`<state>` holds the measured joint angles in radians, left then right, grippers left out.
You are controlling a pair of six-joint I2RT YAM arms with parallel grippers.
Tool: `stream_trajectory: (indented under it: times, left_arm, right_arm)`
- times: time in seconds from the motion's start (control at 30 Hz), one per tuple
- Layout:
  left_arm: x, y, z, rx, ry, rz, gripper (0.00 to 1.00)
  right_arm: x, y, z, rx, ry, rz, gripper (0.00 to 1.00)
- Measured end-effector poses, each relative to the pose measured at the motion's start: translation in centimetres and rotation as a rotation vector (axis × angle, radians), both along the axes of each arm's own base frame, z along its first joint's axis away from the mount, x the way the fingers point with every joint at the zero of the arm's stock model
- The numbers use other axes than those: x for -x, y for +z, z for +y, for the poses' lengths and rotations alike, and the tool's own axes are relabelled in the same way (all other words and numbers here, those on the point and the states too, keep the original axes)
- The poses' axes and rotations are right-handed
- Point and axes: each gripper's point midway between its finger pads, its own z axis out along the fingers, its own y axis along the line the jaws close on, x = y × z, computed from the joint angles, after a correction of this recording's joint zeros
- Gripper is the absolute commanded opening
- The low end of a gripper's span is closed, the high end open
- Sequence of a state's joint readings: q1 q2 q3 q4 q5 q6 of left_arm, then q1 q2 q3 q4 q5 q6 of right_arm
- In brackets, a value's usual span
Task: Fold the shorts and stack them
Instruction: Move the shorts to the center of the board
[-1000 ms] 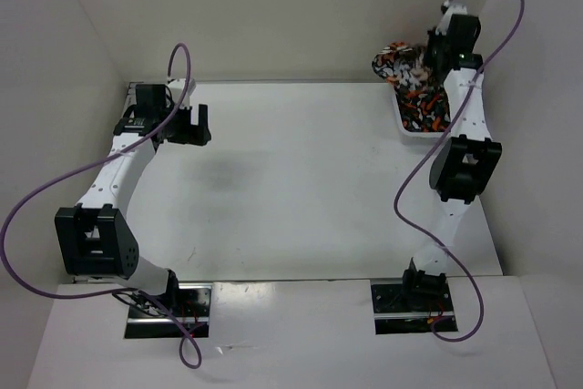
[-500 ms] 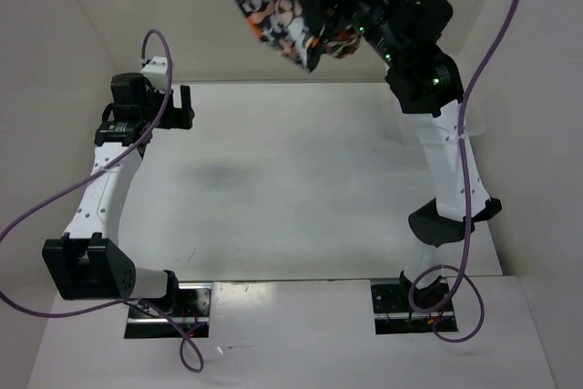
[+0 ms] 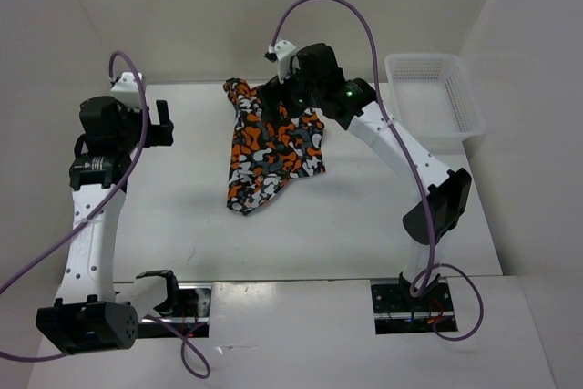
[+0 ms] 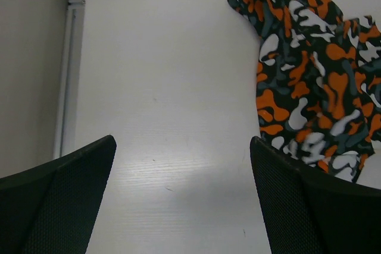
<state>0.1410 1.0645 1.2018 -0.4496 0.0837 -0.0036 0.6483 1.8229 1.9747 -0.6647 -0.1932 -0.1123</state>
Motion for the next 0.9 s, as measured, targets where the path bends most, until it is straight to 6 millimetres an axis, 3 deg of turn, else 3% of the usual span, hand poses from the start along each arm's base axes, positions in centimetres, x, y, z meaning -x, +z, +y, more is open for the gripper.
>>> stream_trajectory:
  times: [0.13, 0.23, 0.3, 0.37, 0.5, 0.6, 0.67, 0.7, 0.73, 0.8, 0.9]
  left_arm:
    - [-0.1, -2.7, -0.9, 0.033, -0.047, 0.082, 1.00]
    - [-0.1, -5.0, -1.2, 0.051, -0.062, 0.146, 1.00]
    - [0.2, -6.4, -1.4, 0.063, -0.071, 0.186, 1.00]
    - [0.4, -7.3, -1.6, 0.071, -0.077, 0.211, 1.00]
    - [1.2, -8.6, -1.7, 0.077, -0.078, 0.240, 1.00]
    - [2.0, -9.0, -1.7, 0.088, -0.078, 0.247, 1.00]
    - [2.6, -9.0, -1.5, 0.098, -0.074, 0.245, 1.00]
    - [2.9, -9.0, -1.3, 0.103, -0.071, 0.243, 1.00]
    - [3.2, -9.1, -1.3, 0.106, -0.069, 0.243, 1.00]
    - [3.5, -9.4, -1.2, 0.108, -0.064, 0.247, 1.00]
    - [3.7, -10.1, -1.1, 0.108, -0.056, 0.266, 1.00]
  right_arm:
    - [-1.2, 0.5, -1.5, -0.022, -0.073, -0.037, 0.99]
    - [-2.6, -0.8, -2.4, -0.024, -0.119, -0.029, 0.99]
    - [-3.7, -2.7, -2.2, -0.011, -0.132, -0.004, 0.99]
    - [-4.5, -5.1, -0.8, 0.003, -0.121, 0.027, 0.99]
    - [-5.9, -11.6, 4.3, 0.033, -0.072, 0.109, 0.99]
    - [-5.8, -17.2, 7.2, 0.067, -0.042, 0.179, 0.96]
    - [-5.2, -20.6, 7.9, 0.104, -0.030, 0.226, 0.71]
    - [-4.7, -22.0, 8.3, 0.120, -0.018, 0.248, 0.33]
    - [-4.2, -23.0, 8.6, 0.133, -0.001, 0.263, 0.17]
    - [-2.6, -24.0, 9.2, 0.144, 0.046, 0.299, 0.00]
    - [-0.2, -23.8, 10.6, 0.147, 0.194, 0.299, 0.02]
